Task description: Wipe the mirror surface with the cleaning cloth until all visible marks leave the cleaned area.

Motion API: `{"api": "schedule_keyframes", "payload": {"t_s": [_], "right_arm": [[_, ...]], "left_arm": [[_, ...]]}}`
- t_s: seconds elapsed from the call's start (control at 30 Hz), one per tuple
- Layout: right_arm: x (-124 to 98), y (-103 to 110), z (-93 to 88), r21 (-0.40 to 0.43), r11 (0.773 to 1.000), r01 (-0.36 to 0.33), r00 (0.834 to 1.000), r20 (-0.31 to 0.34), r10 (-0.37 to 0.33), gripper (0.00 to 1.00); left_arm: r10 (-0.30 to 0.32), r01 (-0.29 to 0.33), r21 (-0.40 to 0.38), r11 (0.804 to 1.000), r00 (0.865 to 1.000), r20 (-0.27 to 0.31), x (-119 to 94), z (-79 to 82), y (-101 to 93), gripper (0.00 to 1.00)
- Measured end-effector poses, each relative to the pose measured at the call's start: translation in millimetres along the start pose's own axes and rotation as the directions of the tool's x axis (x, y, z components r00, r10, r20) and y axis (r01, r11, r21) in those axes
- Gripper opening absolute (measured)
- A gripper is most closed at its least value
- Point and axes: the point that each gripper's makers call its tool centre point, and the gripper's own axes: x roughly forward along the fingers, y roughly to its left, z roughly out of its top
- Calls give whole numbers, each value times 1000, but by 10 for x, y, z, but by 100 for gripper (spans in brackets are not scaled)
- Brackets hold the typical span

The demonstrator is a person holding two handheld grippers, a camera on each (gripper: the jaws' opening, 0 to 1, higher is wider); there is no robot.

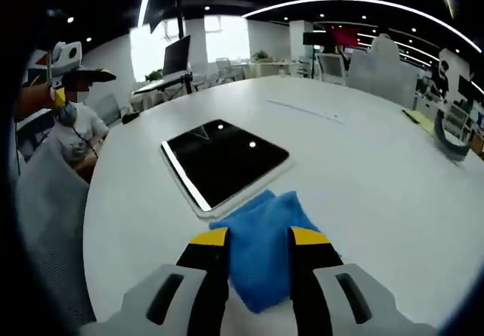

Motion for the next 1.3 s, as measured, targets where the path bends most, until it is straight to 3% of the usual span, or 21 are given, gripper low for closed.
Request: {"api": "schedule_keyframes", "payload": {"t_s": [0.13,0.2,0.23,0.37,0.4,0.63,0.9,0.97,1.03,1.1,1.2,1.3], "right_arm": [[-109,113,227,-4,1000,9,999,32,-9,27],[-151,223,340,63,998,11,999,51,-14,31],[-190,305,439,56,998,9,997,79,-13,33],[-283,548,613,60,998,1,996,87,-7,37],[-321,642,711,71,997,-10,993,118,2,37],[-483,986,868,28,999,-16,995,102,13,38],[-575,980,952,43,999,10,993,116,-15,40],[-599,1046,964,63,998,5,994,111,-12,46],[-615,1100,933,-5,1000,17,996,83,-16,50],[-612,1129,933,30,999,19,996,89,-22,58],[-618,1128,889,58,998,35,997,68,-39,77],[-645,1148,889,77,996,36,996,74,-42,85]], "left_arm": [[-5,5,-17,1000,1000,14,8,35,46,95],[-7,7,-17,1000,1000,20,14,61,61,95],[-9,10,-22,1000,1000,21,19,72,73,95],[-17,17,-24,1000,999,31,-10,134,83,95],[-19,19,-23,1000,999,32,-20,144,81,95],[-34,34,-9,999,998,46,-91,171,94,95],[-35,35,6,999,998,49,-157,197,131,95],[-37,37,6,999,998,48,-159,201,129,96],[-38,38,10,999,998,48,-158,204,135,96],[-42,42,4,999,998,42,-145,191,143,96],[-50,50,-1,999,998,31,-134,179,138,99],[-58,58,11,998,998,5,-129,152,135,99]]}}
